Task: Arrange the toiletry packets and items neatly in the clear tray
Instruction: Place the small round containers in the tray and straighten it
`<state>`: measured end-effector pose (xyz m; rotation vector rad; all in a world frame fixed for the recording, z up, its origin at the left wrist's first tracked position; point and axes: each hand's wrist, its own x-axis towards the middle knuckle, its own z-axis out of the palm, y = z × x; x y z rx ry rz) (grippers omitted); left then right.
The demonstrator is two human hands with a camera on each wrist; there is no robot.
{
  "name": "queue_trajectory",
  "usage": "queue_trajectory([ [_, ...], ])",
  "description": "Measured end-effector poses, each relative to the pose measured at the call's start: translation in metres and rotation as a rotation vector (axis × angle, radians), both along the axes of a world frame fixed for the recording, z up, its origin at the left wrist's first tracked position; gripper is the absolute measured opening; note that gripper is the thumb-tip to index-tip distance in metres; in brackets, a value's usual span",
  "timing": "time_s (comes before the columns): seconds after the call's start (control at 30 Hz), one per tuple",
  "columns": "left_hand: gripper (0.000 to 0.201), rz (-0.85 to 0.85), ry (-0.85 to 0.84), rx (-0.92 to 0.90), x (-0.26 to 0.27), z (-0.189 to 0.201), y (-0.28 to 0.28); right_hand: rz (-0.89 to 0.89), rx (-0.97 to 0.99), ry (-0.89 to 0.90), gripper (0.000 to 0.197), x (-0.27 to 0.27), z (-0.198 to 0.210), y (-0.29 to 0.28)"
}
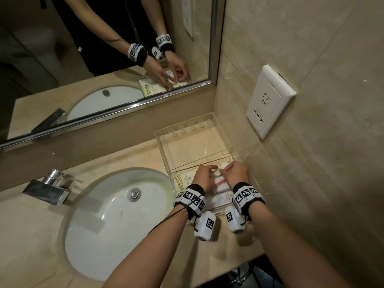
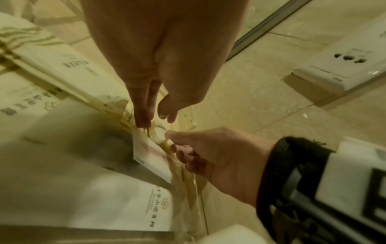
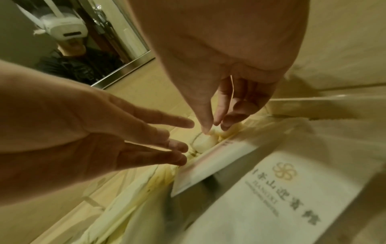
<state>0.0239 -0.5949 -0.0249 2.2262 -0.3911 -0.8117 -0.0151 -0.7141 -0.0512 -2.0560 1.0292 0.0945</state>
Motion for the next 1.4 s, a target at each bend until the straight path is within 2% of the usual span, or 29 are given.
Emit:
queue_trajectory([
  [0.13, 0.045, -0.075, -0.044, 0.074, -0.001, -0.007, -0.005, 0.025, -0.067, -0.003, 0.027, -0.003, -0.005, -0.004],
  [0.3, 0.044, -0.062, -0.032, 0.118, -0.003, -0.011, -0.01, 0.116, -0.129, -0.026, 0.04, -0.006, -0.013, -0.007],
  [0.43, 0.018, 0.011, 0.078, -0.039, 0.001, -0.008, -0.012, 0.151, -0.148, -0.02, 0.045, -0.006, -0.015, -0.008],
  [0.5, 0.017, -0.013, 0.039, -0.03, 0.001, -0.009, -0.011, 0.152, -0.148, -0.014, 0.044, -0.006, -0.015, -0.008],
  [0.6, 0.038, -0.094, -0.053, 0.102, 0.001, -0.012, -0.009, 0.156, -0.162, -0.005, 0.043, -0.005, -0.014, -0.008],
  [0.67, 0.043, -0.124, -0.069, 0.109, 0.001, -0.011, -0.007, 0.153, -0.165, -0.012, 0.044, -0.005, -0.014, -0.008],
  [0.77, 0.049, -0.105, -0.06, 0.095, 0.003, -0.006, -0.002, 0.146, -0.165, -0.043, 0.034, -0.009, -0.008, -0.007],
  [0.83, 0.043, -0.057, -0.105, 0.049, 0.005, 0.0, 0.009, 0.195, -0.152, -0.112, 0.017, -0.017, -0.002, -0.004],
  [0.9, 0.032, -0.006, -0.187, 0.004, 0.007, 0.002, 0.027, 0.276, -0.132, -0.142, 0.013, -0.026, 0.003, 0.003],
  [1.0, 0.027, 0.013, -0.259, 0.025, 0.004, -0.004, 0.056, 0.342, -0.096, -0.065, 0.032, -0.038, 0.003, 0.012],
  [1.17, 0.041, -0.074, -0.355, 0.106, -0.002, -0.015, 0.079, 0.386, -0.106, -0.008, 0.053, -0.046, -0.002, 0.018],
  [1.27, 0.046, -0.099, -0.395, 0.152, -0.003, -0.019, 0.082, 0.4, -0.132, 0.021, 0.059, -0.048, -0.005, 0.018],
  [1.4, 0.044, -0.061, -0.443, 0.152, -0.004, -0.023, 0.083, 0.417, -0.193, 0.054, 0.061, -0.049, -0.008, 0.02],
])
